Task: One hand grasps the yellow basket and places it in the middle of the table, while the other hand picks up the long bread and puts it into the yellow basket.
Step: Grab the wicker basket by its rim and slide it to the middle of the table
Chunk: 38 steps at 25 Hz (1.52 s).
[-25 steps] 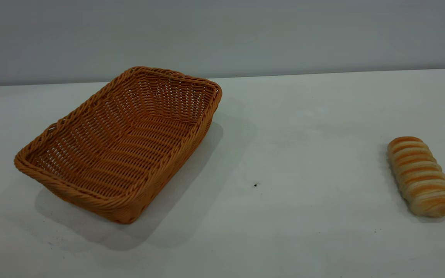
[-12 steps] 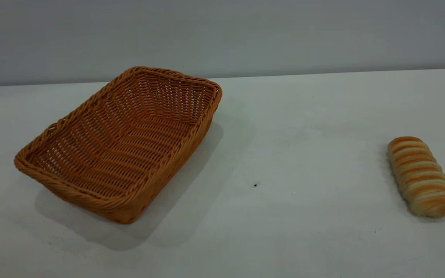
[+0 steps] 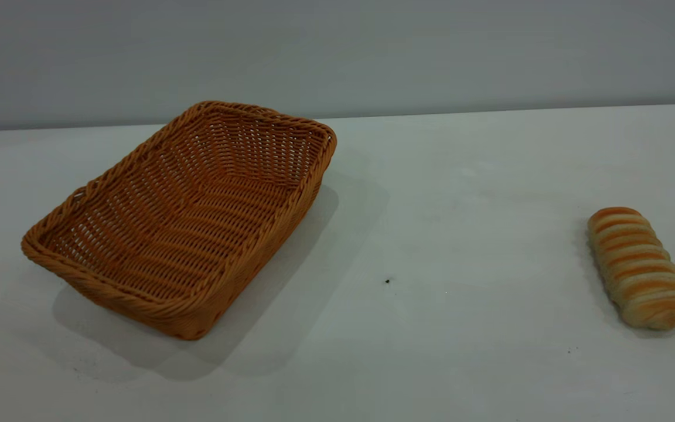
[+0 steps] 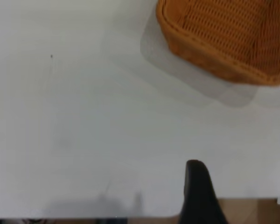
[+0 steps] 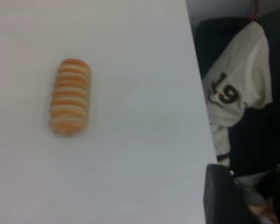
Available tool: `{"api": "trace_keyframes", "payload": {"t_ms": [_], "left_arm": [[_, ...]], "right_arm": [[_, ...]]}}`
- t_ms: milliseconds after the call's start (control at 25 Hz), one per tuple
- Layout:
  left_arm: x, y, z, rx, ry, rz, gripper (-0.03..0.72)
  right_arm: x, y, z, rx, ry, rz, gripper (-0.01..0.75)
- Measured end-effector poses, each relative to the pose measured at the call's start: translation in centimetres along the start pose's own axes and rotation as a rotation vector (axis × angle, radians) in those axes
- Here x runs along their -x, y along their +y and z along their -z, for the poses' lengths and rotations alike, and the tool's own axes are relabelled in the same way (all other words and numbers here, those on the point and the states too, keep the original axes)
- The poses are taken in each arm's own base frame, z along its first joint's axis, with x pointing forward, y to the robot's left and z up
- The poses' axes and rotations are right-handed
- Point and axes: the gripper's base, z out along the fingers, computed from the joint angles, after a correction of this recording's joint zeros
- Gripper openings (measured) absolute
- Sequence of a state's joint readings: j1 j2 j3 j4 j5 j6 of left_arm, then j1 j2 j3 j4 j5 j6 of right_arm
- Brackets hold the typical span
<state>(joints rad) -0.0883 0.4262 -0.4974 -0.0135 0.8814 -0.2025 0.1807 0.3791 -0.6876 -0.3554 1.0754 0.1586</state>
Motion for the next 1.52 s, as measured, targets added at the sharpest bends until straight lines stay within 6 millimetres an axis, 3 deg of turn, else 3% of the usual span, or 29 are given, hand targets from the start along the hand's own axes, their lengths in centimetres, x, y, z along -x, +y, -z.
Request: {"api": "trace_keyframes", "payload": {"t_ms": [240, 640, 960, 1520], "left_arm": [[2.7, -0.6, -4.1, 0.013, 0.093, 0.07, 0.513], [4.2, -1.0, -10.8, 0.08, 0.268, 0.261, 0.513], [4.4, -1.5, -16.1, 0.088, 0.356, 0.469, 0.513], [7.5, -2.9, -24.0, 0.103, 0.482, 0.636, 0.513]], "right_arm": [[3.8, 0.8, -2.6, 0.005, 0.084, -0.012, 0.306], [4.9, 2.7, -6.1, 0.08, 0.205, -0.053, 0.306], [5.0, 3.2, -6.6, 0.12, 0.217, -0.081, 0.306], [5.1, 3.4, -6.5, 0.14, 0.21, -0.098, 0.306]]}}
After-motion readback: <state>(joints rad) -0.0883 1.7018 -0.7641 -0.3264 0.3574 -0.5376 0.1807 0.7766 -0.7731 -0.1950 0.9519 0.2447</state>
